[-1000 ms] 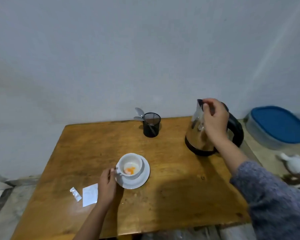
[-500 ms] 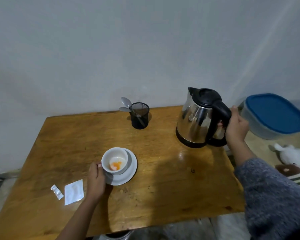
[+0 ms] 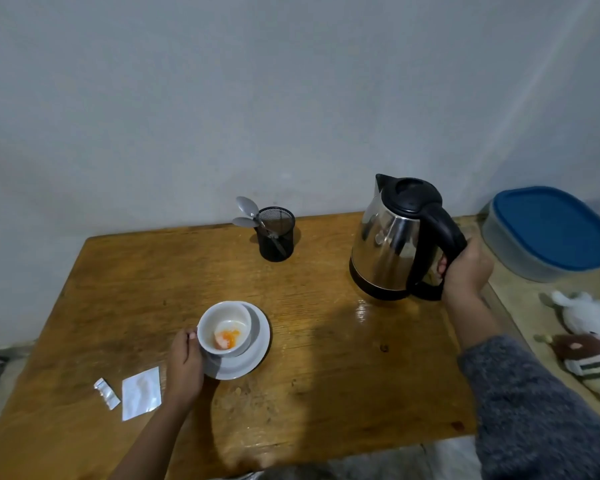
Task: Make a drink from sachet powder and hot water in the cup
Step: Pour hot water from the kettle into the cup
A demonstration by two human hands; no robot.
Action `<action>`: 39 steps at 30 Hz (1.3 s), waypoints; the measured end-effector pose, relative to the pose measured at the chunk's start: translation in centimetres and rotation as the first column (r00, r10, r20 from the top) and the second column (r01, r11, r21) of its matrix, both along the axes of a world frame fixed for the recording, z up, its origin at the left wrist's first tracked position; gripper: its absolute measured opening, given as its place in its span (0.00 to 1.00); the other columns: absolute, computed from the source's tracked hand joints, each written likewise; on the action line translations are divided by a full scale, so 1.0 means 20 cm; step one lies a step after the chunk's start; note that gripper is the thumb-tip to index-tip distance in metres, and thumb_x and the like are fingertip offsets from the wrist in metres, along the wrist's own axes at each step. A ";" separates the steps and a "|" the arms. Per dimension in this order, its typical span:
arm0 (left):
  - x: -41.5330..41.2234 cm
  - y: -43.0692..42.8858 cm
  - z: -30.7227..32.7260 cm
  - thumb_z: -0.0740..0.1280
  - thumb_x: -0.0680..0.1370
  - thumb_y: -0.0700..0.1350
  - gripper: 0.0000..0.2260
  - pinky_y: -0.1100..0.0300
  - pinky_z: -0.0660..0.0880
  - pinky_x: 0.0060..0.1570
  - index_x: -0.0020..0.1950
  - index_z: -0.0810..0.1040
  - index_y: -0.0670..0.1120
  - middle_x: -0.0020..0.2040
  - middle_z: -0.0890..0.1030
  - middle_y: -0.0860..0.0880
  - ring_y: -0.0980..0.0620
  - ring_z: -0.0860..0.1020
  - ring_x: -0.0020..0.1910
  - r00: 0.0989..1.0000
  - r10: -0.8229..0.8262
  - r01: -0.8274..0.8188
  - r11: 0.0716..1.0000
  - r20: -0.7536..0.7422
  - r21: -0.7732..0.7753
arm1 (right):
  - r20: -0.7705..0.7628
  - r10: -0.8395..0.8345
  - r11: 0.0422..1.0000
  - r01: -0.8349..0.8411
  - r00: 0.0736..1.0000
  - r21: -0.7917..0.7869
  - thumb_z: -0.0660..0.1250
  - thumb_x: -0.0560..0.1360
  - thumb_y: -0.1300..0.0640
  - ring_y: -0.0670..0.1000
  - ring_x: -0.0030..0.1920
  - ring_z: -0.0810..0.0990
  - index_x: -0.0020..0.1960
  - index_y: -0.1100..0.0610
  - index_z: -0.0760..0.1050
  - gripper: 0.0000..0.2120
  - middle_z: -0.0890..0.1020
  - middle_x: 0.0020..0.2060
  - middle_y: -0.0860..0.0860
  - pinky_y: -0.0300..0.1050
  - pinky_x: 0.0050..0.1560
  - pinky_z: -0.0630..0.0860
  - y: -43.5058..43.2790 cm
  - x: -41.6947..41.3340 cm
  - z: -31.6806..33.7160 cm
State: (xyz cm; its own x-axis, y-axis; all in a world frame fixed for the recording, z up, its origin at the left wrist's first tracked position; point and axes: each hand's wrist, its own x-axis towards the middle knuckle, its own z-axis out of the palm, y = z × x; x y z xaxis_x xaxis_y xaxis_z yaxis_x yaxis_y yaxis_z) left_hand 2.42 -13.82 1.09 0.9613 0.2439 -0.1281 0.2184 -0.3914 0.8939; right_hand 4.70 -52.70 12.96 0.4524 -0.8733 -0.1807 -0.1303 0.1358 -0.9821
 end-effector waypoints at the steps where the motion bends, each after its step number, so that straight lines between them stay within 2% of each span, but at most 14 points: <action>1: 0.00 0.00 0.00 0.54 0.81 0.43 0.09 0.52 0.70 0.46 0.50 0.73 0.43 0.47 0.77 0.43 0.46 0.75 0.47 1.000 -0.011 0.011 1.000 -0.001 0.001 | 0.001 -0.017 1.000 0.017 1.000 0.015 0.55 0.76 0.51 0.47 0.20 0.68 0.32 0.54 0.68 0.15 0.71 0.25 0.53 0.40 0.24 0.63 0.02 0.00 0.01; 5: 0.00 0.01 0.03 0.54 0.80 0.43 0.08 0.56 0.71 0.44 0.52 0.73 0.46 0.48 0.77 0.47 0.50 0.75 0.47 0.996 -0.085 0.084 0.996 0.009 0.011 | 0.006 -0.054 0.997 0.053 0.999 0.058 0.56 0.77 0.46 0.48 0.24 0.70 0.33 0.53 0.70 0.17 0.73 0.26 0.50 0.42 0.26 0.67 0.10 0.01 0.07; 8: 0.01 0.06 0.03 0.55 0.80 0.44 0.09 0.54 0.71 0.47 0.53 0.74 0.47 0.49 0.77 0.48 0.51 0.75 0.49 0.988 -0.148 0.147 0.989 -0.047 -0.011 | 0.016 -0.093 0.994 0.092 0.996 0.054 0.56 0.76 0.47 0.48 0.24 0.70 0.33 0.52 0.70 0.17 0.73 0.26 0.49 0.43 0.28 0.68 0.16 0.00 0.14; 12: 0.04 0.12 0.04 0.56 0.80 0.44 0.09 0.51 0.72 0.51 0.54 0.75 0.48 0.52 0.79 0.48 0.49 0.76 0.53 0.967 -0.229 0.227 0.973 -0.107 -0.038 | 0.012 -0.089 0.994 0.090 0.996 -0.066 0.56 0.76 0.49 0.50 0.25 0.71 0.29 0.53 0.69 0.18 0.73 0.24 0.49 0.45 0.31 0.69 0.20 0.01 0.27; 15: 0.04 0.13 0.06 0.57 0.80 0.44 0.09 0.54 0.72 0.49 0.56 0.74 0.47 0.52 0.78 0.48 0.49 0.76 0.53 0.950 -0.286 0.284 0.958 -0.126 -0.032 | 0.010 -0.046 0.988 0.047 0.999 -0.149 0.56 0.75 0.51 0.50 0.23 0.70 0.27 0.54 0.68 0.19 0.72 0.23 0.50 0.43 0.31 0.68 0.24 0.01 0.39; 18: 0.06 0.15 0.07 0.57 0.79 0.41 0.08 0.56 0.72 0.46 0.53 0.75 0.45 0.50 0.79 0.45 0.46 0.77 0.51 0.946 -0.310 0.314 0.949 -0.094 0.029 | 0.030 -0.006 0.984 0.011 1.000 -0.179 0.57 0.74 0.52 0.51 0.23 0.70 0.26 0.55 0.69 0.19 0.73 0.22 0.51 0.44 0.31 0.68 0.32 -0.01 0.46; 25: 0.10 0.19 0.06 0.57 0.79 0.41 0.09 0.56 0.68 0.47 0.53 0.76 0.44 0.52 0.79 0.43 0.47 0.76 0.50 0.926 -0.359 0.366 0.930 -0.114 0.041 | -0.073 0.171 0.944 -0.184 0.983 -0.275 0.59 0.74 0.50 0.53 0.24 0.72 0.25 0.55 0.70 0.20 0.73 0.21 0.51 0.47 0.34 0.70 0.55 -0.02 0.43; 28: 0.11 0.21 0.06 0.58 0.79 0.41 0.09 0.56 0.68 0.47 0.53 0.76 0.44 0.52 0.80 0.43 0.47 0.76 0.49 0.913 -0.387 0.394 0.918 -0.131 0.034 | -0.163 0.216 0.916 -0.258 0.963 -0.307 0.61 0.72 0.50 0.54 0.23 0.71 0.24 0.56 0.70 0.20 0.71 0.15 0.50 0.46 0.34 0.69 0.65 -0.03 0.40; 31: 0.13 0.23 0.05 0.57 0.79 0.42 0.09 0.55 0.70 0.49 0.53 0.76 0.45 0.53 0.80 0.43 0.47 0.76 0.50 0.896 -0.421 0.429 0.903 -0.140 0.032 | -0.225 0.280 0.897 -0.337 0.933 -0.284 0.61 0.69 0.46 0.53 0.20 0.72 0.23 0.58 0.70 0.21 0.71 0.11 0.48 0.51 0.35 0.72 0.73 -0.04 0.36; 33: 0.15 0.24 0.05 0.57 0.79 0.43 0.10 0.52 0.71 0.53 0.55 0.76 0.44 0.55 0.79 0.42 0.44 0.76 0.53 0.888 -0.435 0.445 0.894 -0.147 0.044 | -0.262 0.339 0.861 -0.410 0.904 -0.300 0.59 0.65 0.42 0.56 0.24 0.74 0.23 0.61 0.71 0.23 0.72 0.12 0.48 0.55 0.38 0.76 0.78 -0.04 0.34; 36: 0.17 0.25 0.06 0.57 0.79 0.42 0.12 0.53 0.71 0.54 0.57 0.76 0.42 0.56 0.79 0.41 0.42 0.76 0.55 0.880 -0.447 0.463 0.883 -0.162 0.075 | -0.336 0.393 0.781 -0.504 0.856 -0.368 0.60 0.68 0.44 0.58 0.28 0.74 0.24 0.60 0.72 0.23 0.70 0.12 0.46 0.50 0.37 0.73 0.83 -0.05 0.36; 39: 0.17 0.25 0.06 0.57 0.79 0.41 0.11 0.53 0.70 0.53 0.56 0.77 0.43 0.56 0.79 0.42 0.43 0.76 0.55 0.874 -0.462 0.474 0.878 -0.152 0.057 | -0.400 0.398 0.719 -0.551 0.826 -0.423 0.61 0.72 0.49 0.54 0.24 0.68 0.22 0.57 0.67 0.22 0.67 0.12 0.49 0.45 0.32 0.66 0.86 -0.06 0.37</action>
State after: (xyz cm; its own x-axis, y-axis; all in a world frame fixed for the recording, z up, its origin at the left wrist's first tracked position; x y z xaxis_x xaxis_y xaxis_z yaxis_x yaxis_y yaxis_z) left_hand 5.91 -8.82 2.35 0.9420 -0.2144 -0.2582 0.1006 -0.5537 0.8266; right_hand 3.55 -35.59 20.33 0.8336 -0.5508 0.0419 -0.2993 -0.5142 -0.8037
